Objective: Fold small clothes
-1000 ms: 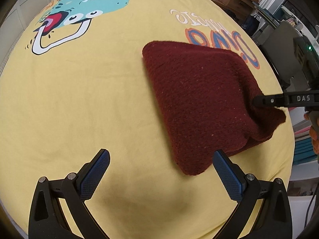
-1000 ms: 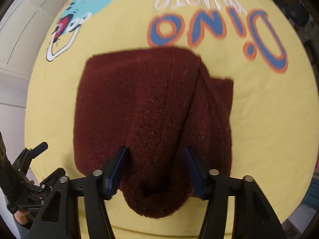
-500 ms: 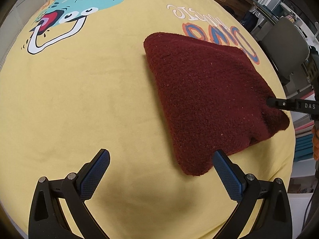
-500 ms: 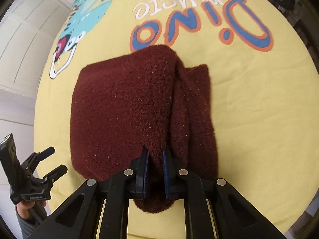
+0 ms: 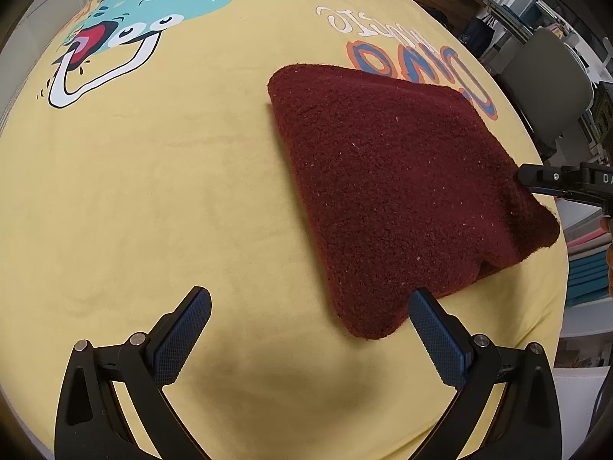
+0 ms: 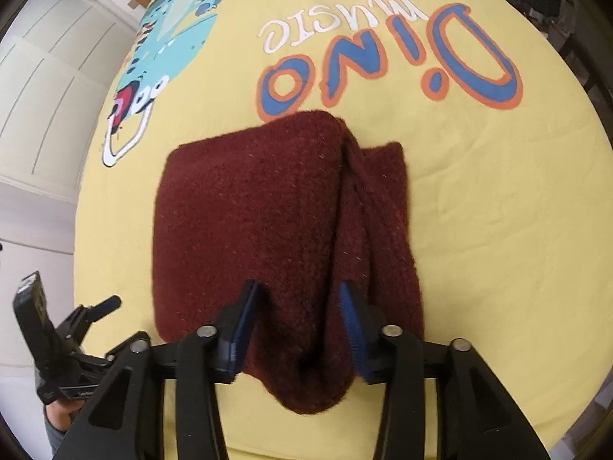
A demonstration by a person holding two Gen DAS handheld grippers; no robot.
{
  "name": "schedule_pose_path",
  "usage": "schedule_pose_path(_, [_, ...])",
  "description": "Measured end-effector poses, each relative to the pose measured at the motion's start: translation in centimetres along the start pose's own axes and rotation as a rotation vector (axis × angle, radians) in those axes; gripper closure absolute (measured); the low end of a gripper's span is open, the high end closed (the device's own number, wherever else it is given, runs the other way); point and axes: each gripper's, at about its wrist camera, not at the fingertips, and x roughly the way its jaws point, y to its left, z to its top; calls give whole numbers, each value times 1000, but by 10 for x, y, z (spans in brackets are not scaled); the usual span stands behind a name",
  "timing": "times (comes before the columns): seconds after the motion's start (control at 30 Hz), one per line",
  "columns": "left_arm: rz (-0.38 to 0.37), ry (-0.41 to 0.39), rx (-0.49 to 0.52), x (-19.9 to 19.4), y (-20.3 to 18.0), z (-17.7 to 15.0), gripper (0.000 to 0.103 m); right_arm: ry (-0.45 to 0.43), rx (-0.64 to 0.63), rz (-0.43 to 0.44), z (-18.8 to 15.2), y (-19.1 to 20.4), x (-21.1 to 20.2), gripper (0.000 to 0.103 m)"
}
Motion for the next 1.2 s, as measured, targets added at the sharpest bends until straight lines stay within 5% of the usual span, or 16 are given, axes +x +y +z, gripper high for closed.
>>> schedule_pose_path(0.13, [5,2,-8,2,2,0,1,15,-24,-11,4,9,5,44])
schedule_pose_path(0.33, [9,7,-19,4,7,1,1,116,-76,-56,0,23,44,44])
schedule_pose_path(0.37, [11,8,-18,5,7,1,1,129,-78,-59,-1,22,51,47])
schedule_pose_path(0.4, [13,11,-14,5,7,0,1,133,-68,-36,-4,20,56,69])
schedule_pose_path(0.43, [15,13,-10,4,8,-1,1,131,-54,-17,-5,17,57,78])
schedule_pose_path(0.63, [20,15,-10,6,10,-1,1,9,-13,43,-11,-5,18,85])
schedule_pose_path(0.87, [12,12,-11,8,5,0,1,-48,-28,-4,-37,-27,-17,85])
schedule_pose_path(1.03, [10,24,11,10,-4,-3,1,32,-25,-115,-49,-40,25,79])
schedule_pose_path(1.2, [34,31,35,13,-9,-2,1,11,-11,-129,-51,-39,24,50])
